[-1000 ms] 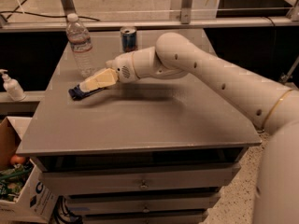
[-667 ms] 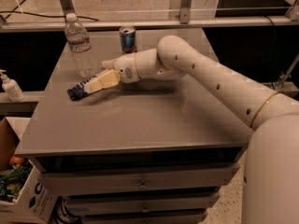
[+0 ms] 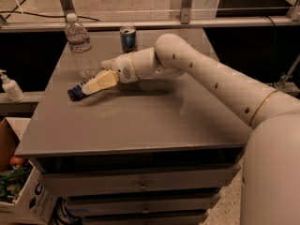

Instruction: Move rxbar blueberry near water bottle

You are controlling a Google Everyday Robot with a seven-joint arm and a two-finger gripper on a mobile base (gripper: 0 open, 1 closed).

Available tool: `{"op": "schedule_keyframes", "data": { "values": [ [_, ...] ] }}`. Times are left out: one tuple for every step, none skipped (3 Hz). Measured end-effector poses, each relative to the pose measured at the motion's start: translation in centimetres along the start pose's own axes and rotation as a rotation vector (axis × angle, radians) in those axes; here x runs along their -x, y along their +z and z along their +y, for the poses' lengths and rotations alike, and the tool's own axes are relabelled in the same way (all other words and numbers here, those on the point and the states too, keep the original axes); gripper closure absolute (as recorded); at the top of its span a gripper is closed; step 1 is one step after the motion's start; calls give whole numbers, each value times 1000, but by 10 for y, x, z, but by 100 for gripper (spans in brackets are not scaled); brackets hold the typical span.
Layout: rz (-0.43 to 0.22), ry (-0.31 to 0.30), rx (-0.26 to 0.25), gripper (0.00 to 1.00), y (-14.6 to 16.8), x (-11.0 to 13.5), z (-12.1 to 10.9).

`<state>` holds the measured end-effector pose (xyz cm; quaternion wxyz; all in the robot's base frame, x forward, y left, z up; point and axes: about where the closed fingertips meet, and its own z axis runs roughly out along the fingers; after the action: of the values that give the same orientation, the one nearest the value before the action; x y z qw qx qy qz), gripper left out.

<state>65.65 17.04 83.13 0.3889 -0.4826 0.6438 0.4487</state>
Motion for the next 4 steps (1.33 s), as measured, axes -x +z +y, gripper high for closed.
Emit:
{"op": "schedule_keyframes", "data": {
  "values": [
    [9,-39,12,0,10,13,13],
    [19,-89,11,0,13,30,23],
    [58,-160,-27,0,4,57,31],
    [122,-247,-112,0,-20,92,35]
  ]
}}
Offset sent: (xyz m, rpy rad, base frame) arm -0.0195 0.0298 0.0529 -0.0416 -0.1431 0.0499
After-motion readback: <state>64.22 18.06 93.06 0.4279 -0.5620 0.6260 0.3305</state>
